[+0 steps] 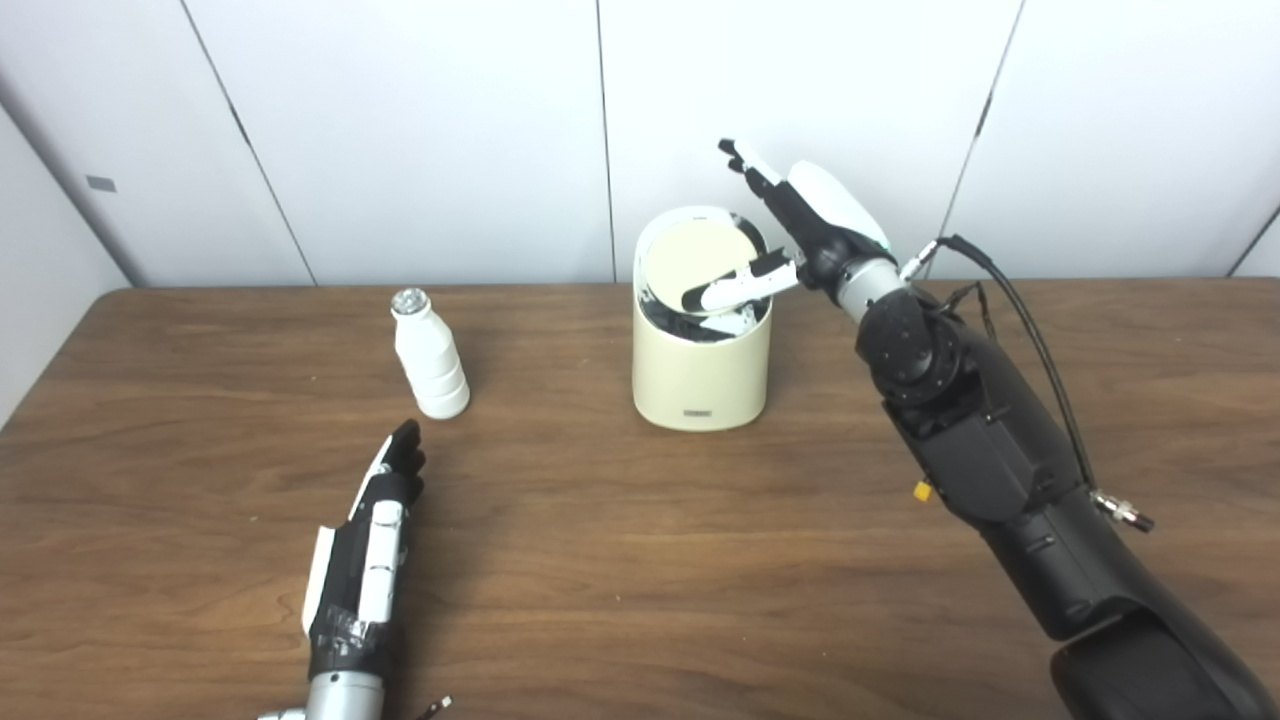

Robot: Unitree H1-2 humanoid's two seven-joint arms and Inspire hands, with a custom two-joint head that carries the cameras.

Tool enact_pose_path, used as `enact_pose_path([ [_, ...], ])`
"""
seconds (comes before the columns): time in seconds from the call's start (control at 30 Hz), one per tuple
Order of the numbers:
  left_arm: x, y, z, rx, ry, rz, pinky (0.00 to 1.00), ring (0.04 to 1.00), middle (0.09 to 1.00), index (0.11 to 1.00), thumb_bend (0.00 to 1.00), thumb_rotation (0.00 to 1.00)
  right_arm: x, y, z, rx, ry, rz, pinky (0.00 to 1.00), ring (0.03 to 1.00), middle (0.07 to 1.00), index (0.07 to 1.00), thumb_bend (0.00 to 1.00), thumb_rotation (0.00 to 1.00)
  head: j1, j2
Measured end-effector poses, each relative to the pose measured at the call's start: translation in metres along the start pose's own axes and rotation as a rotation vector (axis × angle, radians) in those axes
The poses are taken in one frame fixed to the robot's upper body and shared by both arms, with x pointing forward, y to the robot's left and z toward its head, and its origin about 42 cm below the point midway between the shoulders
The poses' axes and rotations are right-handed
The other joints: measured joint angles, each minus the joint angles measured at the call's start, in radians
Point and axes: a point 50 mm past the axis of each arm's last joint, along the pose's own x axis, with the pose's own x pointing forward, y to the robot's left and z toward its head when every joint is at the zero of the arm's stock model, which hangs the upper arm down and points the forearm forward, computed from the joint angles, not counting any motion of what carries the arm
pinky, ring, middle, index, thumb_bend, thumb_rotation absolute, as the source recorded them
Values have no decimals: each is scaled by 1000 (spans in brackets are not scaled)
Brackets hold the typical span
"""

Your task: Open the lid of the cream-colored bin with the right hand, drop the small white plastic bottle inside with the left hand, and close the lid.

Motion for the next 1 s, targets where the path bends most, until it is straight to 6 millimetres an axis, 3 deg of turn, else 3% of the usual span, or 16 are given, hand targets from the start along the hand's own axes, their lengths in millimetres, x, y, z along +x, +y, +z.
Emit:
enact_pose_path([
  [0.1, 0, 0, 0, -1, 0, 0, 992, 977, 975, 957, 567, 905, 0, 0, -2, 2, 5, 1, 938, 940, 958, 982, 820, 350, 2, 0],
  [0.27, 0, 0, 0, -1, 0, 0, 997, 974, 971, 956, 547, 916, -4, 4, -11, 24, 58, 5, 756, 879, 937, 969, 774, 536, 3, 0],
  [0.4, 0, -1, 0, -2, -1, -1, 1000, 979, 975, 960, 541, 917, -8, 3, -12, 79, 71, -8, 725, 878, 934, 960, 750, 595, 3, 2],
  [0.73, -1, -1, 0, -4, 0, -2, 999, 977, 971, 957, 511, 913, -43, -27, -11, 275, 73, -102, 810, 901, 921, 950, 669, 703, 6, 0],
  [1.0, -1, -1, 0, -4, 0, -3, 996, 977, 973, 959, 498, 891, -88, -21, -49, 341, 138, -97, 830, 898, 925, 950, 628, 753, 8, -2],
])
